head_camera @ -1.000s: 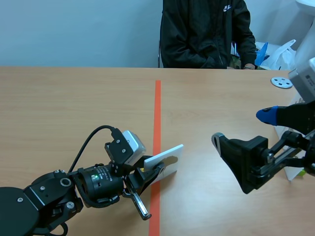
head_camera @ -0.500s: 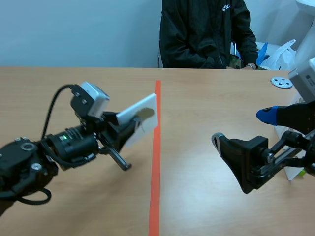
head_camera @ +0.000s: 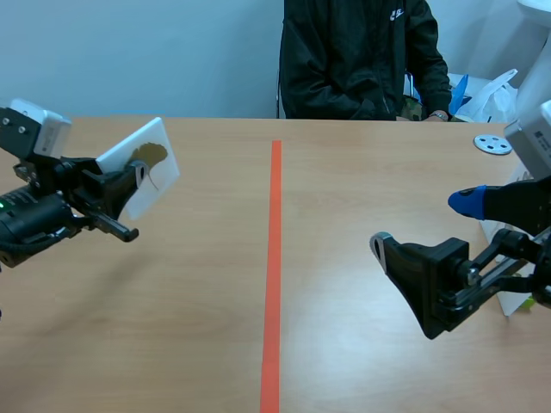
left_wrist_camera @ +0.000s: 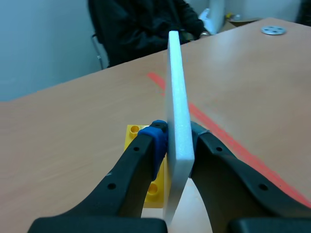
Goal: Sort the leaf by its shape. The table is split by an orange tape line. A compound leaf with several leaflets goes to the left side, a simple leaf with one blade goes to the right side. Return to the home posture when a red brick is placed on the table.
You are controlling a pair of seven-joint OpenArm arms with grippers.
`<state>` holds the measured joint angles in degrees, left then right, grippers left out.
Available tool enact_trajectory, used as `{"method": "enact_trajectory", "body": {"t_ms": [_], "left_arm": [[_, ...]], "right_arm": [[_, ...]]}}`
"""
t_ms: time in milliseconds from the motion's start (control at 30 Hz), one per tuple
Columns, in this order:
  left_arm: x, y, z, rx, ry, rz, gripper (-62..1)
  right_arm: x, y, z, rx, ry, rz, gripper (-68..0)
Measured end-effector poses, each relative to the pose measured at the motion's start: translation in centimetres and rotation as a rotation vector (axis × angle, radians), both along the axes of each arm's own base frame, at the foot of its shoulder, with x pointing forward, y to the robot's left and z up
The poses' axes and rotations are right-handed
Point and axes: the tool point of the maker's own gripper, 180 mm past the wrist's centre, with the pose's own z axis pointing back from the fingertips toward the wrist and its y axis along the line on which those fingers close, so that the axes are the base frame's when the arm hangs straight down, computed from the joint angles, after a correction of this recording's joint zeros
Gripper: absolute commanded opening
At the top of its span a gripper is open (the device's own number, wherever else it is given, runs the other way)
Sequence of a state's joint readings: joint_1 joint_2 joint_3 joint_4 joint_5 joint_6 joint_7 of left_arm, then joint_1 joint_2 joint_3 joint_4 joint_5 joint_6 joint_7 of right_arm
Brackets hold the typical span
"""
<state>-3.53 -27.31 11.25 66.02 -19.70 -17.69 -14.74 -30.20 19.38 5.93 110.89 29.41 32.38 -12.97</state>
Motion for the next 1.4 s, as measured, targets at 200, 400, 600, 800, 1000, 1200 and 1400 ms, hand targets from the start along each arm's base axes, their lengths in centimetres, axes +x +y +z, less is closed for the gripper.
{"method": "enact_trajectory", "body": {"t_ms": [200,400,600,800,1000,1200,1400], "left_arm": [[1.7,5.5,0.5,-0.038,-0.001,0.24,-58.1],[1.6,10.7,-3.6,-0.006,0.084,0.42,-57.9],[2.0,14.2,-5.5,-0.004,0.109,0.515,-57.9],[2.6,16.5,-5.0,-0.088,0.079,0.6,-57.9],[1.7,17.9,-6.1,-0.107,0.083,0.651,-57.9],[0.9,18.2,-7.7,-0.104,0.136,0.657,-57.9],[0.7,17.6,-8.4,-0.109,0.162,0.646,-57.9]], "right_arm": [[0.0,0.0,0.0,0.0,0.0,0.0,0.4],[0.0,0.0,0.0,0.0,0.0,0.0,0.4],[0.0,0.0,0.0,0.0,0.0,0.0,0.4],[0.0,0.0,0.0,0.0,0.0,0.0,0.4],[0.0,0.0,0.0,0.0,0.0,0.0,0.4],[0.0,0.0,0.0,0.0,0.0,0.0,0.4],[0.0,0.0,0.0,0.0,0.0,0.0,0.4]]}}
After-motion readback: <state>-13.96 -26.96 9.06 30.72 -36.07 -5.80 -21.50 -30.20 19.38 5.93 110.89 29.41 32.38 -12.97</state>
